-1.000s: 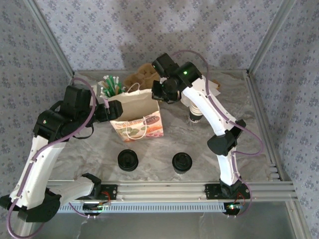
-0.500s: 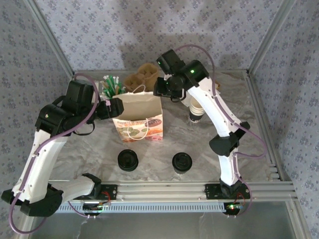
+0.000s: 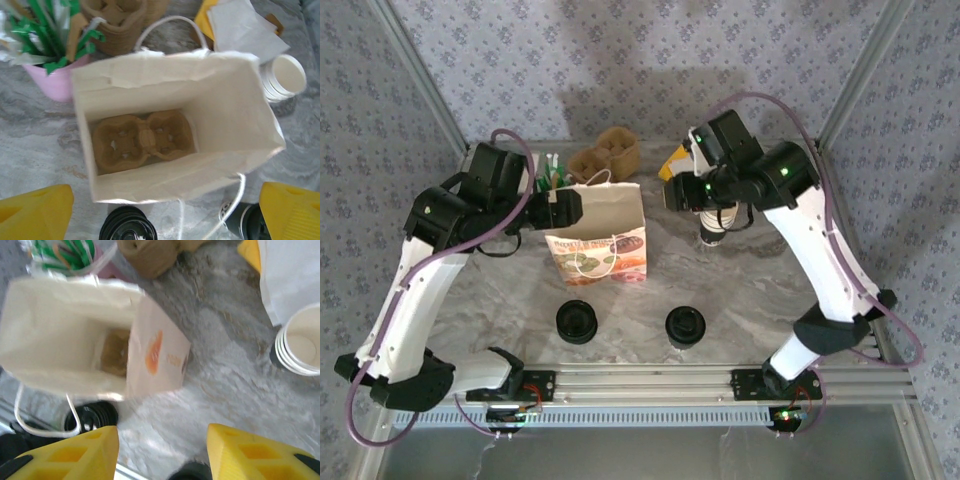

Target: Pack the takeout coffee

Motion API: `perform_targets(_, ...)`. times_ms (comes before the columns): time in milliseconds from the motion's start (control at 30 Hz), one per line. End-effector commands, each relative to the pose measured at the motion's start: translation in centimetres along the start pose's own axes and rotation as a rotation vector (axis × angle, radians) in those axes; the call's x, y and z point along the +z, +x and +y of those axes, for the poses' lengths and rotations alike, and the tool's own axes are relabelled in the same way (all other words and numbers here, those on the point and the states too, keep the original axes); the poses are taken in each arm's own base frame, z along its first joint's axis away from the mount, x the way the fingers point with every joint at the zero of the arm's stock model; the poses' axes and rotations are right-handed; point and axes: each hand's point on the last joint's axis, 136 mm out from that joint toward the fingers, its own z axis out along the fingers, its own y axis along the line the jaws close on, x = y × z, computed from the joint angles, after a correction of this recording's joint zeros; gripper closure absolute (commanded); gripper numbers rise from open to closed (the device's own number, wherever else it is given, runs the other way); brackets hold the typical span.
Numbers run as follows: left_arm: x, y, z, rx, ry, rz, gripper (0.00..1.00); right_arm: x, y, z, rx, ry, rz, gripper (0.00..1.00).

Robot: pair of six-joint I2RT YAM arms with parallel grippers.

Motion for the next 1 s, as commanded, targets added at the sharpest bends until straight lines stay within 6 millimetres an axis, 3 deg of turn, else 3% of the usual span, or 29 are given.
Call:
perform_targets(0, -0.9, 0.4, -1.8, 0.116, 0.06, 0.004, 0.04, -0.6, 4.0, -0.1, -0.079, -0.023, 0.1, 0.47)
perform_targets(133, -1.1, 1.5, -3.2, 0.237, 0.109, 0.01, 0.01, 0.0, 8.3, -0.4, -0.197, -0.019, 0.204, 0.46)
perform_targets(333, -1.9, 2.6, -1.4, 0.249, 0.055, -0.003, 0.0, 0.8, 12.5, 1.2, -0.537, -0.08, 0.278, 0.42)
perform_targets(400, -1.8, 3.0, -0.8, 0.231, 0.03, 0.009, 0.0, 1.0, 13.5, 1.9, -0.623, -0.118, 0.291, 0.38)
perform_targets(667, -1.7, 2.8, 0.9, 0.139, -0.032, -0.045, 0.0, 2.9, 17.6, 1.3, -0.935, -0.135, 0.428, 0.26)
perform_targets(967, -1.4, 2.7, 1.1, 0.103, -0.033, -0.051, 0.0, 5.6, 20.6, 1.2, -1.193, -0.175, 0.458, 0.11)
